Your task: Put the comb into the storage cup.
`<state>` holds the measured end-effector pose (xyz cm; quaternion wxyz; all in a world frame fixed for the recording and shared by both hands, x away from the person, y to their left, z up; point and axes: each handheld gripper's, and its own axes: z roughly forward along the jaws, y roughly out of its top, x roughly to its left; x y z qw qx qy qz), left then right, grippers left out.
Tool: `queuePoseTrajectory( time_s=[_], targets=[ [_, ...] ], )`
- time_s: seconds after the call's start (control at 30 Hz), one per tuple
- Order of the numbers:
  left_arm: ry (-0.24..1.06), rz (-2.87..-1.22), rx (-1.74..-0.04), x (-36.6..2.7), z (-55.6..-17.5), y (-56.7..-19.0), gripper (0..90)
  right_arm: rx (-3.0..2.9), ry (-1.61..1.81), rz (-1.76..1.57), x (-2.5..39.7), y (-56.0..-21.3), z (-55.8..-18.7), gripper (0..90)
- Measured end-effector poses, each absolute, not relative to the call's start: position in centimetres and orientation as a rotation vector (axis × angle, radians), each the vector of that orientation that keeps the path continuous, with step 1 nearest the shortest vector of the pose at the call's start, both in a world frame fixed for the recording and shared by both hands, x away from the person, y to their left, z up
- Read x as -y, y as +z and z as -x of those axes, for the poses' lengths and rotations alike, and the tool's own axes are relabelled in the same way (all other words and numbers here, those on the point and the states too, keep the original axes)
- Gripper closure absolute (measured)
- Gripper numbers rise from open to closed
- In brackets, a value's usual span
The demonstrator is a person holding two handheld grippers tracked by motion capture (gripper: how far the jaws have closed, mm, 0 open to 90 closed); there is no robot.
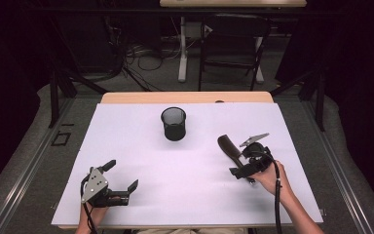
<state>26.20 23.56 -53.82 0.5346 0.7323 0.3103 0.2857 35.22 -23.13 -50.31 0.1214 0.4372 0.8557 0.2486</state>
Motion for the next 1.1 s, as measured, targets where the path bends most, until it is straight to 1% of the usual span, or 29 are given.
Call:
queuePoseTrajectory(
  time_s=[0.17,0.23,0.43,0.47,0.5,0.53,0.6,0.63,0.67,0.7,0.77,0.8,0.83,0.87,1.0,1.1],
  targets=[
    [0.676,-1.742,-0.737,-23.5,-26.2,-53.8,0.0,-2.521,0.688,-1.297,22.8,-50.3,-36.0,6.9],
    [0.673,-1.741,-0.738,-23.5,-26.2,-53.8,0.0,-2.545,0.647,-1.312,22.7,-50.1,-36.4,11.0],
    [0.668,-1.742,-0.732,-23.6,-26.2,-53.8,0.0,-2.587,0.599,-1.345,22.4,-50.1,-37.6,18.1],
    [0.667,-1.741,-0.732,-23.6,-26.2,-53.8,0.0,-2.601,0.593,-1.350,22.4,-50.1,-37.8,20.1],
    [0.666,-1.743,-0.731,-23.6,-26.2,-53.8,0.0,-2.620,0.555,-1.374,22.4,-50.1,-38.3,26.6],
    [0.666,-1.742,-0.731,-23.6,-26.2,-53.8,0.0,-2.620,0.555,-1.374,22.4,-50.1,-38.3,26.6],
    [0.664,-1.741,-0.731,-23.6,-26.2,-53.8,0.0,-2.595,0.609,-1.404,22.2,-50.5,-38.7,33.7],
    [0.663,-1.741,-0.731,-23.6,-26.2,-53.8,0.0,-2.633,0.520,-1.417,22.2,-50.1,-38.9,36.2],
    [0.662,-1.741,-0.731,-23.6,-26.2,-53.8,0.0,-2.641,0.486,-1.442,22.2,-50.2,-39.4,41.8],
    [0.662,-1.740,-0.731,-23.6,-26.2,-53.8,0.0,-2.641,0.486,-1.442,22.2,-50.2,-39.4,41.8],
    [0.662,-1.742,-0.731,-23.6,-26.2,-53.8,0.0,-2.640,0.478,-1.461,22.2,-50.5,-39.8,46.6],
    [0.660,-1.741,-0.729,-23.6,-26.2,-53.8,0.0,-2.664,0.392,-1.473,22.2,-50.2,-40.0,48.6],
    [0.659,-1.741,-0.729,-23.6,-26.2,-53.8,0.0,-2.667,0.373,-1.477,22.1,-50.3,-40.2,50.7],
    [0.659,-1.740,-0.728,-23.6,-26.2,-53.8,0.0,-2.633,0.447,-1.491,22.0,-50.7,-40.2,52.9],
    [0.658,-1.742,-0.727,-23.6,-26.2,-53.8,0.0,-2.665,0.354,-1.470,21.8,-51.2,-40.8,58.9],
    [0.656,-1.742,-0.730,-23.6,-26.2,-53.8,0.0,-2.672,0.283,-1.470,21.8,-51.3,-41.0,60.2]
  ],
)
